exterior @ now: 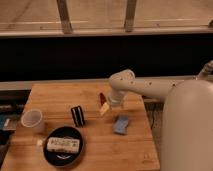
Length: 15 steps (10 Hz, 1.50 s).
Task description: Knock the eraser over
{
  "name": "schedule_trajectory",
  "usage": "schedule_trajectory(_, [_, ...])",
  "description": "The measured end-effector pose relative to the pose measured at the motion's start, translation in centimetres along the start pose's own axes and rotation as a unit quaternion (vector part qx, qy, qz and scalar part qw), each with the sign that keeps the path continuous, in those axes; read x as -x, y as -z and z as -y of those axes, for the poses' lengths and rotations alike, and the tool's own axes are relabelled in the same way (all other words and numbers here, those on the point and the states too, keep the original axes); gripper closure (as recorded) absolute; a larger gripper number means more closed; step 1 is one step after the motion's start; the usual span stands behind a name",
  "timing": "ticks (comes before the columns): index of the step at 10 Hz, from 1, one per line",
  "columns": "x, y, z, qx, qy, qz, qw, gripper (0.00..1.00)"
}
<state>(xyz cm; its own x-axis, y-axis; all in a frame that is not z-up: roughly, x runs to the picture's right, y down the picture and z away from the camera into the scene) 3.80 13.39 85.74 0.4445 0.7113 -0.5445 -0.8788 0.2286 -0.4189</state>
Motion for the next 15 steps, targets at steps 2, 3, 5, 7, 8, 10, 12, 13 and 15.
schedule_trajectory(2, [0.0,0.0,0.0,0.0,0.0,0.0,1.0,0.2])
schedule_trajectory(3, [0.0,0.0,0.0,0.0,0.0,0.0,1.0,0.23])
schedule_trajectory(5, [0.0,0.0,0.0,0.0,0.0,0.0,1.0,0.38])
schedule_trajectory(7, [0.0,0.0,0.0,0.0,0.0,0.0,1.0,0.61])
schedule_trajectory(8, [0.0,0.0,0.0,0.0,0.001,0.0,1.0,0.71])
schedule_trajectory(10, [0.0,0.3,-0.4,-0.017,0.016,-0.016,0.9996,0.88])
schedule_trajectory(12, [-0.1,0.6,-2.5,-0.024,0.043,-0.033,0.9982,1.0])
schedule_trajectory(13, [-1.0,0.7,-3.4,-0.024,0.054,-0.05,0.997,1.0])
schedule_trajectory(15, [-1.8,0.6,-6.8,-0.017,0.084,-0.065,0.9942,1.0])
